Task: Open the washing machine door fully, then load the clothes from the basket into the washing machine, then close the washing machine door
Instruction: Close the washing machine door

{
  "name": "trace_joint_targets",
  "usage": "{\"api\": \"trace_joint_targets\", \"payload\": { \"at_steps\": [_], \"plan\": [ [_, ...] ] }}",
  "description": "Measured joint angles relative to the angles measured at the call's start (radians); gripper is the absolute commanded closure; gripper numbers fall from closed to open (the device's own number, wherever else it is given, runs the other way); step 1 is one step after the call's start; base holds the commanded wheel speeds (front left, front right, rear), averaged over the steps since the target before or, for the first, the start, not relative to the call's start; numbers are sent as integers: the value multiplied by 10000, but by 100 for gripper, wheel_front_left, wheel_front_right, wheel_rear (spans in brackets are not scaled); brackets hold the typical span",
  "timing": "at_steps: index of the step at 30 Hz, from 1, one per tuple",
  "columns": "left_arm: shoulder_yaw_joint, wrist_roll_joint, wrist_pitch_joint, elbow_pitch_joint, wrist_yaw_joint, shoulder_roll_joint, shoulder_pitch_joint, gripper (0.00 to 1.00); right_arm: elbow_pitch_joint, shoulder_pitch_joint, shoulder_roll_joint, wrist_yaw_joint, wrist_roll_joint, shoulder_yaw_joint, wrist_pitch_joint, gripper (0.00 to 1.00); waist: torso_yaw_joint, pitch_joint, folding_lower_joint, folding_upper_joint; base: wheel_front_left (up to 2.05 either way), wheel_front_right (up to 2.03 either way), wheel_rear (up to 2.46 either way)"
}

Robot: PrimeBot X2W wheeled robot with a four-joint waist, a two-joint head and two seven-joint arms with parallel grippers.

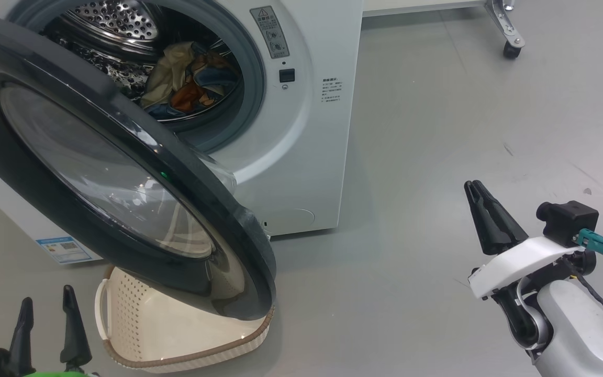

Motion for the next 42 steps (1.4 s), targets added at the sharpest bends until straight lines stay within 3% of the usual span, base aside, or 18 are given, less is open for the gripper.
{"api": "trace_joint_targets", "payload": {
  "at_steps": [17,31,42],
  "plan": [
    [-403,2,-4,334,0,-36,-195,0,-1225,-451,-136,0,-717,232,0,100,584,-129,0,0,0,0,0],
    [-683,0,-4,560,0,-44,-191,0,-3001,-887,36,0,-1116,608,-2,100,1674,-381,0,0,0,0,0],
    [-573,-13,-4,562,0,-27,-172,0,-4567,-1057,330,0,-1478,2142,-12,100,2486,-571,0,0,0,0,0]
  ]
}}
